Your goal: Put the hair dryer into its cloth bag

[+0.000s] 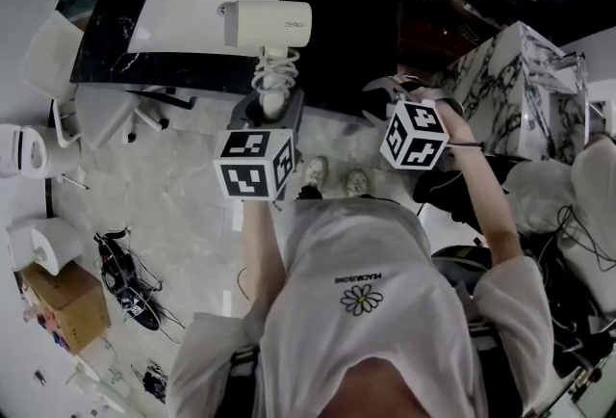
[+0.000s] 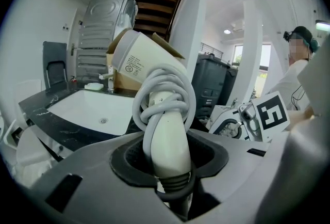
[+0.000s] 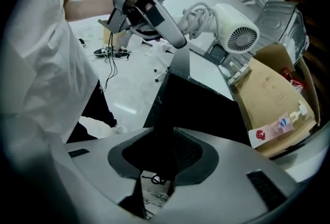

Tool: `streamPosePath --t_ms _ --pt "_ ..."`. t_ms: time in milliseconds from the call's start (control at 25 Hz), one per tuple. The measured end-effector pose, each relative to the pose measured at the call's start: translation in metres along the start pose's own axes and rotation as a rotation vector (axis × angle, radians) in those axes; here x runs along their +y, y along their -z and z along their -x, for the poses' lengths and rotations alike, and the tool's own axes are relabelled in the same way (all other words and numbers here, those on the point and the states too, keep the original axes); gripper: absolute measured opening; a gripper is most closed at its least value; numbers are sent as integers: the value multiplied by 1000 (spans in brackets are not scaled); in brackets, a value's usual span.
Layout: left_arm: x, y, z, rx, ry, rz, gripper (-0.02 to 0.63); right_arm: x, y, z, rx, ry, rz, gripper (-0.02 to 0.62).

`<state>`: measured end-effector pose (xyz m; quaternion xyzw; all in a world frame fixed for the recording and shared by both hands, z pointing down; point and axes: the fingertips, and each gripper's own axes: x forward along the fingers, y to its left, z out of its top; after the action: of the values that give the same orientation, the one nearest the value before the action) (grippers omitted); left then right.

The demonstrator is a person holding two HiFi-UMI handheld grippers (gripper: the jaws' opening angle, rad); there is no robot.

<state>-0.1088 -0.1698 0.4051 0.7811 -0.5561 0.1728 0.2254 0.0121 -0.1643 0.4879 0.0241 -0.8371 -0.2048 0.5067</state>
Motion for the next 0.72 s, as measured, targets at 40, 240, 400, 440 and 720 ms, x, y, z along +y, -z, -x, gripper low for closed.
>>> streamPosePath --t_ms 40,240,400,440,720 --pt "-1 2 0 3 -1 2 167 1 3 -3 16 -11 5 89" --pt "-2 12 1 19 -3 8 167 -1 11 -13 53 -8 32 87" --pt "-5 19 2 25 0 25 167 -5 17 -16 72 5 33 61" --pt "-6 20 2 26 3 31 167 -5 18 -16 76 4 34 55" --pt "-6 25 -5 40 47 54 167 -14 3 -4 -8 44 -5 21"
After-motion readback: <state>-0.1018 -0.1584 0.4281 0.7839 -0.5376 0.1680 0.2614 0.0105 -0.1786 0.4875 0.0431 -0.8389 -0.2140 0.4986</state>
